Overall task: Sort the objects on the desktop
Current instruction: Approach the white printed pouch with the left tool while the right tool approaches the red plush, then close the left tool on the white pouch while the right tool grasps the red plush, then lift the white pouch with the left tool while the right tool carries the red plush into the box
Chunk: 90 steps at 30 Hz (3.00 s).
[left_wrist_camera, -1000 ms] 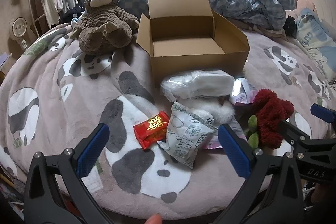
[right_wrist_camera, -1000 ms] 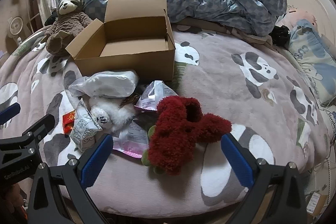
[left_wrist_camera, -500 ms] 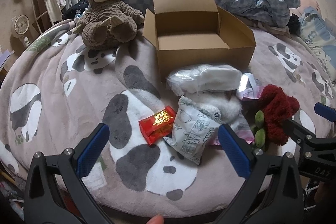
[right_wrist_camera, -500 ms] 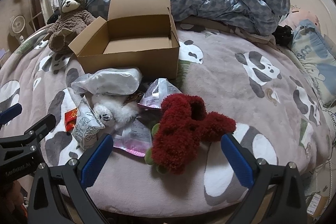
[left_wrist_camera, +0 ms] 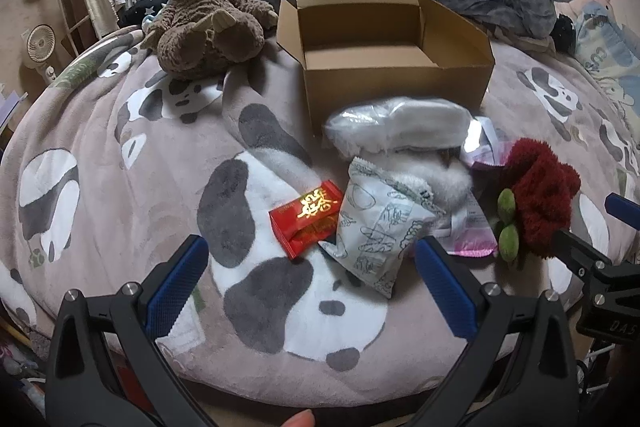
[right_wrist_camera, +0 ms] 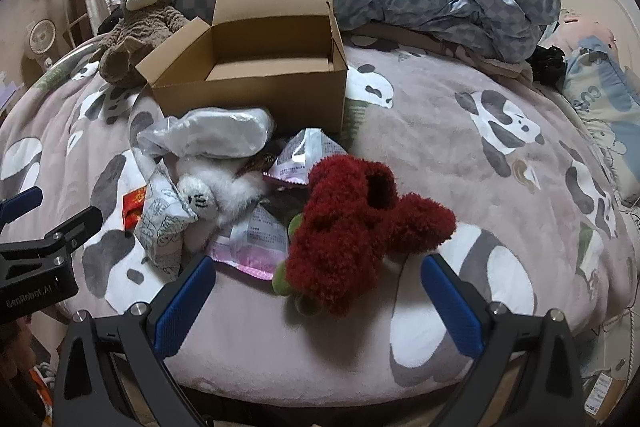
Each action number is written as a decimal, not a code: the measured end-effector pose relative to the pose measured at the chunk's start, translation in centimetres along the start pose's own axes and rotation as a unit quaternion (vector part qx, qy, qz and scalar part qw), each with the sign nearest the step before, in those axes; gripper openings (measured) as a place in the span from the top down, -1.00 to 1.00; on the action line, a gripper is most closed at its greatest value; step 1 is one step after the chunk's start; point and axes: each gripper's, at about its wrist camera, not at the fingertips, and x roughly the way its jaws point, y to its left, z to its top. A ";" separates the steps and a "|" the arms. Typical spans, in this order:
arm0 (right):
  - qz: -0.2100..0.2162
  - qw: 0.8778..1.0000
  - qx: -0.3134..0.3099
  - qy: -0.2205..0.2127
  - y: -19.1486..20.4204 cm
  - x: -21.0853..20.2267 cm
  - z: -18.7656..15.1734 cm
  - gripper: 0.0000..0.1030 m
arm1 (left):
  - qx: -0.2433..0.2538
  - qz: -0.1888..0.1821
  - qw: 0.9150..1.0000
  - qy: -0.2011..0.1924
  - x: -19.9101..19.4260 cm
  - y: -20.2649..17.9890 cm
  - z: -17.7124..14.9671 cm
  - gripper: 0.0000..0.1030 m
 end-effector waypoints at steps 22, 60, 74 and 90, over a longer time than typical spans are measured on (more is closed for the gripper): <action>0.003 1.000 -0.009 -0.002 -2.2 2.6 -3.2 -1.00 | 0.044 -0.023 0.998 0.045 4.6 -3.9 -2.2 -1.00; 0.088 0.992 0.084 0.032 -5.7 9.8 -0.1 -0.31 | 0.055 -0.093 0.993 0.050 10.9 -4.8 0.6 -0.93; 0.111 0.990 0.083 0.019 -5.4 7.2 -1.1 0.42 | -0.008 -0.117 0.991 0.061 10.1 -1.4 0.3 -0.04; 0.103 0.992 0.068 -0.016 -5.8 2.4 -2.0 0.53 | 0.018 -0.100 0.994 0.039 5.1 -1.5 -1.3 -0.03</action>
